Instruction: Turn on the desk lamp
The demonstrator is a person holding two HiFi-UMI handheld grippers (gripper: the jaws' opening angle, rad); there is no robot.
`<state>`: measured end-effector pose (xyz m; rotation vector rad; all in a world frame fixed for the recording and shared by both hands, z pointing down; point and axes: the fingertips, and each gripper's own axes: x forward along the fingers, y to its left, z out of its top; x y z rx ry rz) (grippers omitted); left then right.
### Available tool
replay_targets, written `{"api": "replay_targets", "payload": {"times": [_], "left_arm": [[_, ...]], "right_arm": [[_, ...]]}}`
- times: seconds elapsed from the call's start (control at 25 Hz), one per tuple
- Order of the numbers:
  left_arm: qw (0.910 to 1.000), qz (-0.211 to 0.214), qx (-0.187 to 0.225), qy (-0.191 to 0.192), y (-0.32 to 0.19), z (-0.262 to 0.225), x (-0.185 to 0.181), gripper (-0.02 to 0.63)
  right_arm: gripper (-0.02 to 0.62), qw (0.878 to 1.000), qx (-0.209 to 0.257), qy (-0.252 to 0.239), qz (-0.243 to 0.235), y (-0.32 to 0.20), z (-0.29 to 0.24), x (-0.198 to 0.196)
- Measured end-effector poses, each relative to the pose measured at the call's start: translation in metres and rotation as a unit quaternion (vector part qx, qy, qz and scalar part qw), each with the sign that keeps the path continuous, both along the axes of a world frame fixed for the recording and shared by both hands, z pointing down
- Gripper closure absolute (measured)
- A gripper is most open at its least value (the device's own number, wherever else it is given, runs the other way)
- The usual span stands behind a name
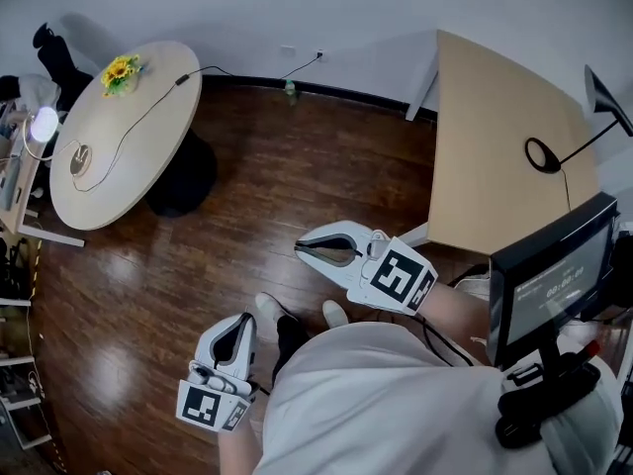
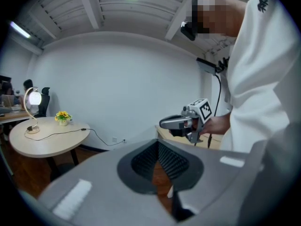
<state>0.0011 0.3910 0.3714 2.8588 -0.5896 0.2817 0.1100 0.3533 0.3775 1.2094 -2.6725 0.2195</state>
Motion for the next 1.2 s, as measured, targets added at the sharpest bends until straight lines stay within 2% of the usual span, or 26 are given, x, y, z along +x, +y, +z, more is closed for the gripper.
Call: {"api": "replay_targets", "payload": {"times": [0.8,1.2], "left_arm": [[0.9999,0.016,0.007,-0.004,-0.009,0.004,0.005,0.589],[0.9998,0.017,0.009,-0.005,0.007,0.002,0.012,0.589]], "right_arm": [[0.58,1.0,0.005,0.009,0.007,-0.008,0.005,0.002],[0.58,1.0,0.002,0.01,0.01,0.007,0.006,0.011]]}}
